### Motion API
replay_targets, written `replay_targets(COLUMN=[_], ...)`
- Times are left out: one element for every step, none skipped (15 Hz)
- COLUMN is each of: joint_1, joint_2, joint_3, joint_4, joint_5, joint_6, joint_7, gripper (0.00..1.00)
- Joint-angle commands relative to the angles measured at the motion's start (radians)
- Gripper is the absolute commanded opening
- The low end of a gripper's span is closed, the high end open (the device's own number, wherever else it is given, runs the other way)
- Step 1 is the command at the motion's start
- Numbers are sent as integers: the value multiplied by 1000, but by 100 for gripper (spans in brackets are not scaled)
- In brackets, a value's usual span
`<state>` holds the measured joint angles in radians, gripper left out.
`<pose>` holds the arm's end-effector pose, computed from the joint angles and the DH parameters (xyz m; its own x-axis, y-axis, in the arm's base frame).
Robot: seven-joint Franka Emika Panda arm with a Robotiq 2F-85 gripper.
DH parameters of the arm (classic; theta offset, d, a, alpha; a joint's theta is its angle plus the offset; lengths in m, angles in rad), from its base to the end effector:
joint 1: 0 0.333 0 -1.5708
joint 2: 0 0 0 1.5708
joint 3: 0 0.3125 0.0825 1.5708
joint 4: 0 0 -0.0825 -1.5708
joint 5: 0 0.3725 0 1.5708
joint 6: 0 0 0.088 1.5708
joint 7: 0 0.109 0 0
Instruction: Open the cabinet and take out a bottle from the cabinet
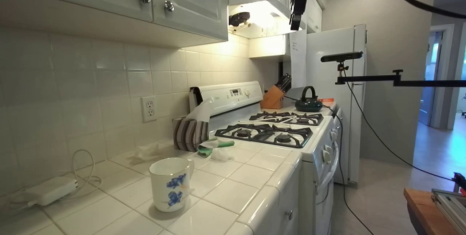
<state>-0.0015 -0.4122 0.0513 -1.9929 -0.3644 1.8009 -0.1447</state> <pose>0.4342 -0.0044 0.6500 0.9541 0.2619 0.1450 0.1854 -0.8973 0.4006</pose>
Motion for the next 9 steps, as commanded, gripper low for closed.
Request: replay_targets(joint_1=[33, 41, 48, 51, 45, 48, 49, 49, 49], joint_2=[-8, -4, 0, -2, -7, -6, -6, -6, -5], joint_3=[38, 48, 53, 52, 52, 55, 56, 56, 55], joint_4=[37, 42, 45, 37, 35, 35, 35, 35, 35], joint_5=[-93, -114, -128, -141, -101, -109, -112, -113, -113], joint_6=[67, 106, 158, 218, 148, 181, 195, 198, 200], joint_7=[-43, -46, -46, -50, -25, -27, -30, -33, -36], gripper=[100, 100, 100, 100, 100, 100, 100, 100, 100])
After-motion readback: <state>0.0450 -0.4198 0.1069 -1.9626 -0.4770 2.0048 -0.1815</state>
